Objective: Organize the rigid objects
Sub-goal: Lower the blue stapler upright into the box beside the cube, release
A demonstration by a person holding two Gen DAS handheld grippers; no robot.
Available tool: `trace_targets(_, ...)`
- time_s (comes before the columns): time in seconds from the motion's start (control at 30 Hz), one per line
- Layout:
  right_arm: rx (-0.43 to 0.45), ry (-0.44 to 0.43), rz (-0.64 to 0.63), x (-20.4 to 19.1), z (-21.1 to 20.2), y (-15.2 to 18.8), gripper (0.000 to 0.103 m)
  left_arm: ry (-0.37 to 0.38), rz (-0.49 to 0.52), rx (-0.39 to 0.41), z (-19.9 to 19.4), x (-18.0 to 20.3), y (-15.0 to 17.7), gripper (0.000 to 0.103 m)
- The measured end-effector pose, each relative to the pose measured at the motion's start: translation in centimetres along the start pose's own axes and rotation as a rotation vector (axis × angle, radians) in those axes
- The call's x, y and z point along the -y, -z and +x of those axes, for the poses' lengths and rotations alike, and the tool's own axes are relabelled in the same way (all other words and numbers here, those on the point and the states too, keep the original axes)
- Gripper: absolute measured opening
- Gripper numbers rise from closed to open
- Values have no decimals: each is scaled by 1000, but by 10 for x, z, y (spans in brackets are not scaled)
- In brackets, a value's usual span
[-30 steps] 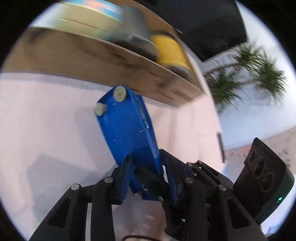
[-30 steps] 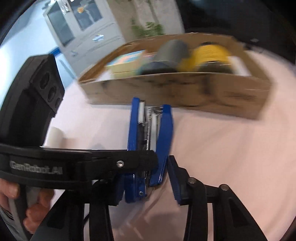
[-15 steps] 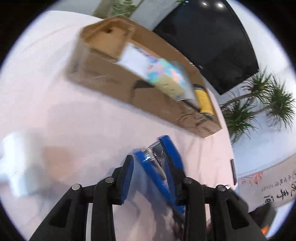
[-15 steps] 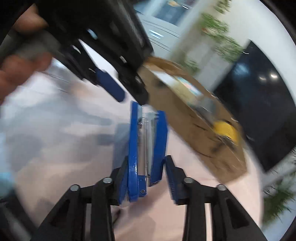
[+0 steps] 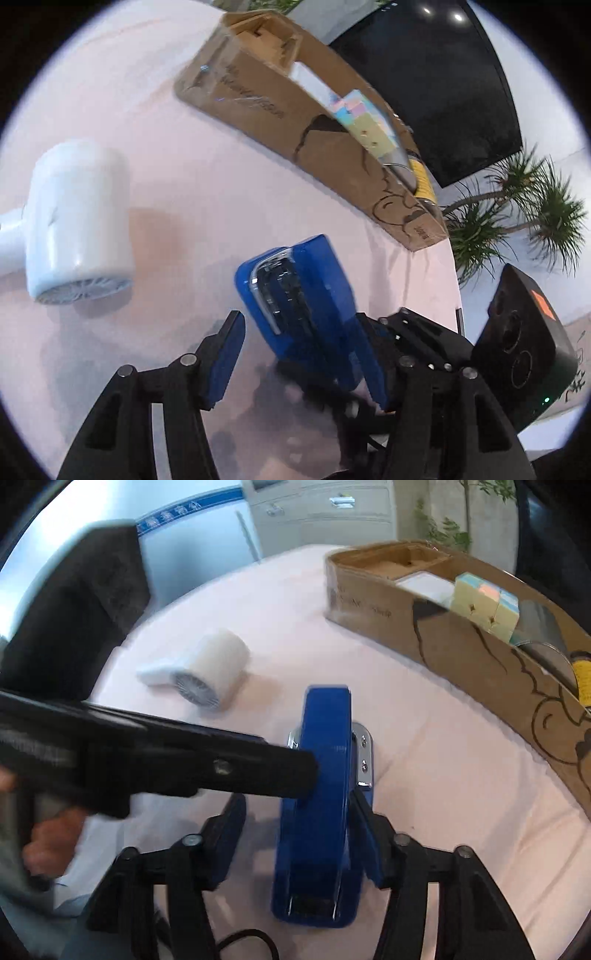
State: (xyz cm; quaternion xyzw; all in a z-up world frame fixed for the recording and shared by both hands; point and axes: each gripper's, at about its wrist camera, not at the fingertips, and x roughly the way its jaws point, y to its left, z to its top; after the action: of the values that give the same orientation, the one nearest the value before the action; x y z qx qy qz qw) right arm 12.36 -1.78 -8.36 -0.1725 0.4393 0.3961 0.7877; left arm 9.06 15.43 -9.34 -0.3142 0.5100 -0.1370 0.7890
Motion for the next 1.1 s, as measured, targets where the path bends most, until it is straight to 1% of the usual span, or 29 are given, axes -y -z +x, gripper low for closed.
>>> trace_targets(0.03,-4,29,18,1,-1,-2,31,4,-11,-5,1,-2,3,67)
trace_targets(0.07,-11,56,52,6,-1,-4,24,20,-25,-9,2,-6,4,68)
trace_targets(0.1,-16,22,117,15,-3,-5,24,29,-25,-6,2,-7,5,68)
trace_targets(0.17,-13,-43,268,30,-14,7,23,37,-9,-15,5,-5,5,68)
trace_targets(0.23,-9,-123,375,40,-16,14,23,104,-33,-34,11,-7,2,67)
trace_targets(0.27,-6,-177,449,50,-17,18,22,133,-40,-40,13,-6,1,64)
trace_targets(0.3,-6,-225,506,59,-16,20,22,176,-36,-45,15,-4,-3,47)
trace_targets(0.33,-6,-244,539,64,-17,21,22,192,-28,-44,14,-1,-5,37)
trace_targets(0.37,-6,-248,552,67,-17,21,22,176,-8,-37,12,5,-9,37)
trace_targets(0.43,20,-244,565,67,-24,17,22,184,31,-13,5,18,-22,36)
trace_targets(0.5,65,-229,561,67,-39,6,22,203,70,17,-6,34,-43,31)
trace_targets(0.57,144,-198,537,71,-65,-16,23,205,134,46,-18,56,-69,31)
trace_targets(0.6,170,-187,528,75,-75,-24,23,203,176,63,-24,71,-86,31)
trace_targets(0.67,244,-147,501,88,-99,-53,23,206,253,87,-33,100,-130,31)
trace_targets(0.7,288,-112,487,100,-111,-74,23,208,292,92,-33,113,-155,31)
trace_targets(0.73,316,-79,480,111,-117,-91,24,210,308,92,-32,121,-170,31)
trace_targets(0.8,342,-38,487,133,-124,-118,24,221,333,71,-21,136,-214,31)
trace_targets(0.87,338,11,514,166,-120,-149,24,252,321,31,1,137,-257,31)
trace_targets(0.97,299,107,532,200,-98,-178,24,277,260,-27,40,121,-295,31)
trace_targets(1.03,257,136,559,221,-74,-192,24,282,195,-78,70,103,-310,31)
trace_targets(1.1,206,158,593,235,-53,-203,24,263,153,-111,91,90,-314,30)
